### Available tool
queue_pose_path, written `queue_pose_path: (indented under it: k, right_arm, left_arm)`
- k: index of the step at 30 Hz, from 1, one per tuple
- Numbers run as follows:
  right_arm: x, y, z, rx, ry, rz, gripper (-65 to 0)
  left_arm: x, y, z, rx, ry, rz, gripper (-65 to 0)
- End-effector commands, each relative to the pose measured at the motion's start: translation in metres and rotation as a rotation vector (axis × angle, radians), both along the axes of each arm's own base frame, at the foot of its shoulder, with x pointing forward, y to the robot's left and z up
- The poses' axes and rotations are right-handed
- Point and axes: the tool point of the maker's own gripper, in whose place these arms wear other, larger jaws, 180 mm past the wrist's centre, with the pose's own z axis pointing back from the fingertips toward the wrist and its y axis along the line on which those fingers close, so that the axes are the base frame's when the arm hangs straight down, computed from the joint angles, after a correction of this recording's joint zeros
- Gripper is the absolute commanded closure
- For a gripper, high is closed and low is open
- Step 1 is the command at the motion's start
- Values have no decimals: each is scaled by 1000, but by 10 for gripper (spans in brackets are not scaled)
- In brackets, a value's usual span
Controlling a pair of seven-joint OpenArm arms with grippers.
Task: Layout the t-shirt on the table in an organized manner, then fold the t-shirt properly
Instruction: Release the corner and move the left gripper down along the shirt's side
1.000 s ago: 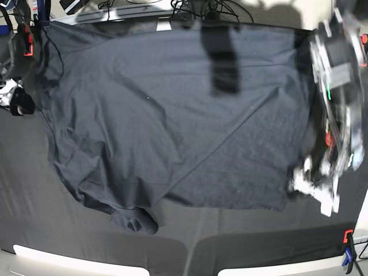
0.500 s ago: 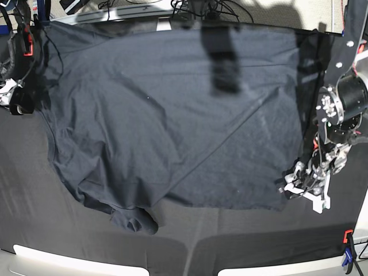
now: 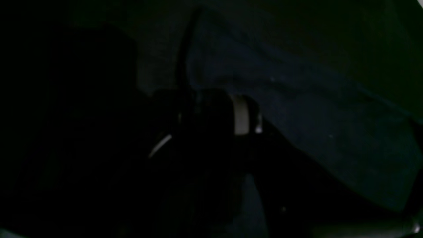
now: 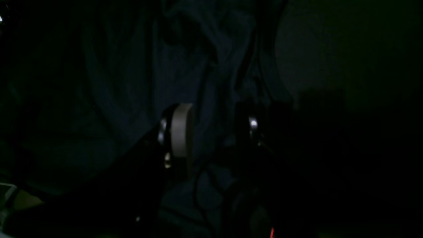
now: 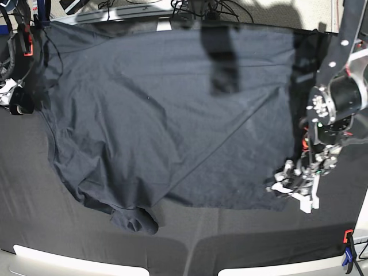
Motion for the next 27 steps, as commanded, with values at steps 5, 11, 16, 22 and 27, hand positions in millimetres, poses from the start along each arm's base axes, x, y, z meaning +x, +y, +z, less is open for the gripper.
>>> queue_pose_path:
  k: [5, 11, 16, 22, 27]
  right_arm:
    - [7, -1, 16, -19, -50, 24, -206]
    - [7, -1, 16, -19, -50, 24, -206]
    - [7, -1, 16, -19, -50, 24, -206]
    - [7, -1, 16, -19, -49, 24, -206]
    - [7, -1, 16, -19, -49, 24, -206]
  left_arm:
    - [15, -9, 23, -27, -58, -34, -111]
    - [21, 6, 32, -13, -114, 5, 0]
    - [25, 59, 39, 93, -140, 168, 0]
    - [25, 107, 57, 159, -192, 249, 0]
    - [24, 131, 69, 190, -230, 287, 0]
